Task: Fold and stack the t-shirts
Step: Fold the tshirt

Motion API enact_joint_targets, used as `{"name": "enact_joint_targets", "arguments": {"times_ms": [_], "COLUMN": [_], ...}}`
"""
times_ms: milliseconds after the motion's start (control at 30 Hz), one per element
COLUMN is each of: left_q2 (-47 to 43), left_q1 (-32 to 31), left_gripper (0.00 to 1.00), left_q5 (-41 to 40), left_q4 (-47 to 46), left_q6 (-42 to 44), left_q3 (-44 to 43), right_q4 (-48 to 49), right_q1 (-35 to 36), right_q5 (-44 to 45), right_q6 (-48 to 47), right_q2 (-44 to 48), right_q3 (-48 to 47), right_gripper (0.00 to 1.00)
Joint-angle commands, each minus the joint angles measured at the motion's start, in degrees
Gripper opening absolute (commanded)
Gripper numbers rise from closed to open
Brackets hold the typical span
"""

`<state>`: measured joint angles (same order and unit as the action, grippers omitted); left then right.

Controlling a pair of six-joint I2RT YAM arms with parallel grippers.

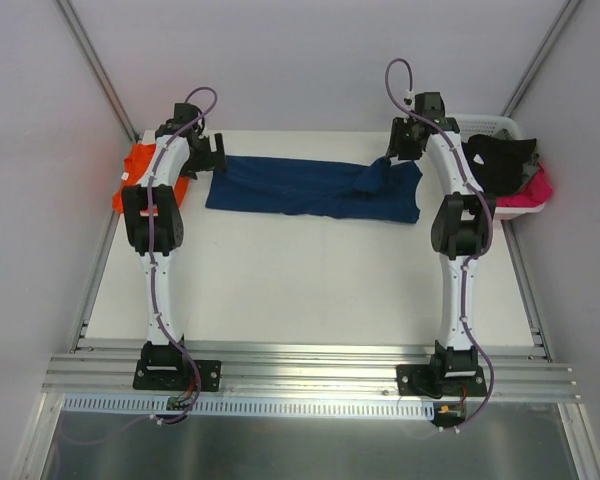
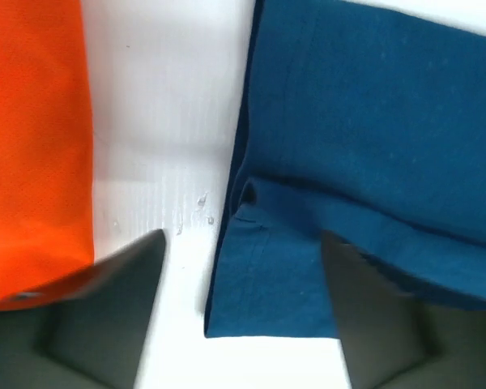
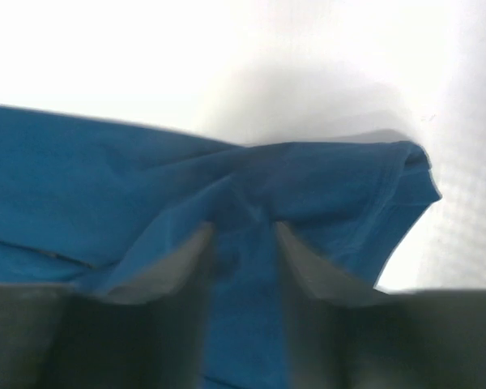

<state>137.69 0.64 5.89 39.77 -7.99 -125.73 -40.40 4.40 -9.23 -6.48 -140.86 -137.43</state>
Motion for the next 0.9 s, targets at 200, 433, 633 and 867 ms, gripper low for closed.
{"name": "enact_joint_targets", "arguments": {"times_ms": [200,433,633,867], "left_q2": [-12.52,-13.68,-10.25,-6.03], "left_q1": [-2.58,-5.3,-6.09,-6.09], "left_gripper": [0.98,0.93,0.86,0.85], "left_q5": [-1.5,3.95,10.54,11.95], "left_q4": [-0.39,0.13,0.66,0.84], "left_q6": [0.25,-0.71,-2.56,-2.73], "left_q3": [4.17,10.5,11.21,8.14], "right_q4": [1.03,-0.99,-2.22,-2.31], "right_q1": [3.24,6.14,7.46,8.25], "right_q5": [0.98,-3.94,-5.62,-6.32], "right_q6": [-0.03,2.96,4.54,5.07], "right_q2": [11.91,15.88,14.91,10.61], "right_q3": [5.14,14.99,19.29,17.99], "right_gripper": [0.63,0.62,0.62,0.62]}}
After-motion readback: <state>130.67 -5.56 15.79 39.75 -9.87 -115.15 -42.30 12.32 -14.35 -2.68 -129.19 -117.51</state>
